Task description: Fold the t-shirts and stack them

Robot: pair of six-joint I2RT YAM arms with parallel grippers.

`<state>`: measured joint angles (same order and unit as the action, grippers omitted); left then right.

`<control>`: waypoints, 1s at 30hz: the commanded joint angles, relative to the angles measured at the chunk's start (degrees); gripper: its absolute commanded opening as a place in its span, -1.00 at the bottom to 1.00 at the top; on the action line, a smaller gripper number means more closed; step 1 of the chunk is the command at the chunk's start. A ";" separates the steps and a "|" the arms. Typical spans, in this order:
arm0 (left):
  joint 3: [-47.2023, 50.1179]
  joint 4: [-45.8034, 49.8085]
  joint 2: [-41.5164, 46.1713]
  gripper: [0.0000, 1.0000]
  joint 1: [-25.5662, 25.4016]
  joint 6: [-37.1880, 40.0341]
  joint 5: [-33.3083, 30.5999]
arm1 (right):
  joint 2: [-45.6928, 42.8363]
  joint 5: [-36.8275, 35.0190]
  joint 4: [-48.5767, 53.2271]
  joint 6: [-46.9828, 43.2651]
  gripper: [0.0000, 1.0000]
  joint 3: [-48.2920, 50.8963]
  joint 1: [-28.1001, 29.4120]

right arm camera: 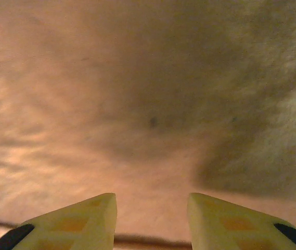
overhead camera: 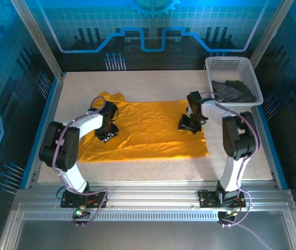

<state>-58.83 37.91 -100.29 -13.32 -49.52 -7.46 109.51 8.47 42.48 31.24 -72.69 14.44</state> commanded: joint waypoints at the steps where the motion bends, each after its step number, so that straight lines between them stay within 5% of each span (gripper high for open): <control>1: 0.91 2.81 -1.48 -0.47 0.62 -3.54 1.66 | 2.15 -3.68 6.14 1.31 -0.19 -1.63 1.24; 9: 7.53 3.81 5.02 -0.47 2.50 -3.20 1.64 | -2.73 -4.74 9.84 4.71 -0.15 3.65 4.19; 15: -2.73 5.95 6.92 -0.27 4.54 0.83 -0.57 | -6.50 -4.94 7.44 2.35 -0.06 2.42 3.33; 23: -27.81 3.33 -8.60 -0.05 14.88 1.52 3.59 | 1.61 2.22 7.68 -3.82 -0.02 -17.34 0.51; 30: -40.50 -1.85 -21.07 0.10 21.42 -3.11 11.92 | 6.13 5.44 9.39 -3.48 0.05 -27.20 0.26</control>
<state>-95.46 36.62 -118.10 6.85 -50.13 -0.38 113.69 11.00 49.12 28.77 -97.36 14.98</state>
